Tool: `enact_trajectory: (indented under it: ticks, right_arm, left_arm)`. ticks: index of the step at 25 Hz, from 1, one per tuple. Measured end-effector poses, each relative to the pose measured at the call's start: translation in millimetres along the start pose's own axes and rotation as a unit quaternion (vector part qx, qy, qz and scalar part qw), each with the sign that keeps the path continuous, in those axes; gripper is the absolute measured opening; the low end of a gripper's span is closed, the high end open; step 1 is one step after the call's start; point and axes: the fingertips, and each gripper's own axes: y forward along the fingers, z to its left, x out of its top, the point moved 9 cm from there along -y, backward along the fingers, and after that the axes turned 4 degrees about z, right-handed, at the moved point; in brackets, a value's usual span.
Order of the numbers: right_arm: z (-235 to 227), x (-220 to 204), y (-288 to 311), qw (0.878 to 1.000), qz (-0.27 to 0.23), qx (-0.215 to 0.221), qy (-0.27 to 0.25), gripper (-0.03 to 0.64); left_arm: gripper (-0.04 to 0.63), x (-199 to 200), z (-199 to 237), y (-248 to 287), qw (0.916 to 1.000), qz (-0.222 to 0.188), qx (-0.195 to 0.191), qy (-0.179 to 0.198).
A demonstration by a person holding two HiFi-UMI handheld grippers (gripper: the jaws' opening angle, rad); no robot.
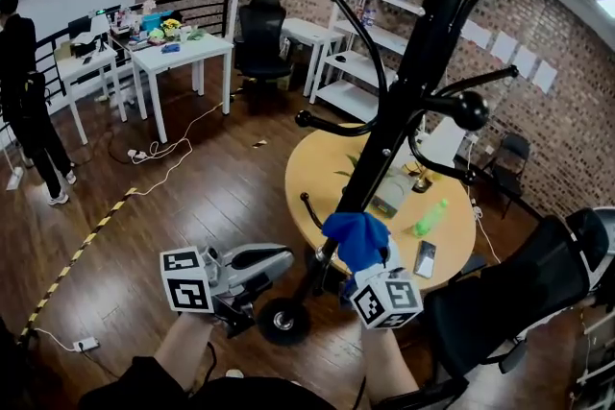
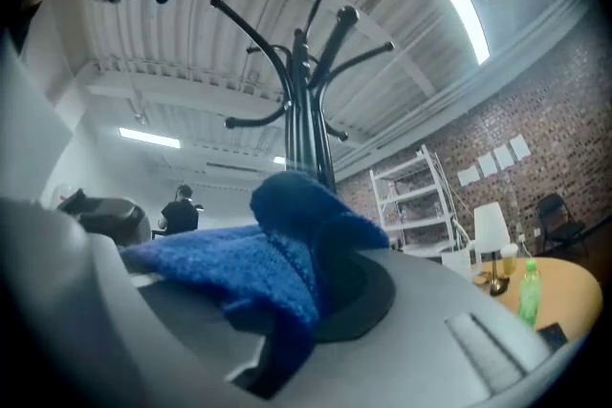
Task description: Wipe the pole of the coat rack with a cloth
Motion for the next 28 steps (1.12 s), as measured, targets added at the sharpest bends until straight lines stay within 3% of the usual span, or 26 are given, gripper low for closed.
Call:
enact_trajectory:
  ticks: [3, 7, 14, 17, 23, 28]
  right_arm:
    - [1, -44, -4, 0.997, 0.077, 0.010, 0.012, 0.025]
    - [18, -91, -2, 0.980, 0.190, 0.056, 0.003, 0.025]
    - [27, -81, -25, 0.953, 0.274, 0.113, 0.070, 0.025]
    - [24, -84, -21, 0.954, 0.268, 0.109, 0.072, 0.025]
    - [11, -96, -1, 0.976, 0.199, 0.068, 0.052, 0.025]
    - [8, -58, 4, 0.990, 0.118, 0.057, 0.047, 0.025]
  left_arm:
    - [0.003, -2, 0, 2, 1.0000, 0.000, 0.000, -0.003]
    - [0.003, -1, 0, 5, 1.0000, 0.001, -0.003, -0.003]
    - [0.003, -1, 2, 3, 1.0000, -0.003, 0.001, -0.007]
    - [0.003, -1, 4, 2, 1.0000, -0.003, 0.002, -0.006]
    - [0.003, -3, 3, -2, 0.9999, -0.007, 0.007, -0.005]
    - [0.003, -1, 2, -6, 0.9999, -0.009, 0.009, -0.001]
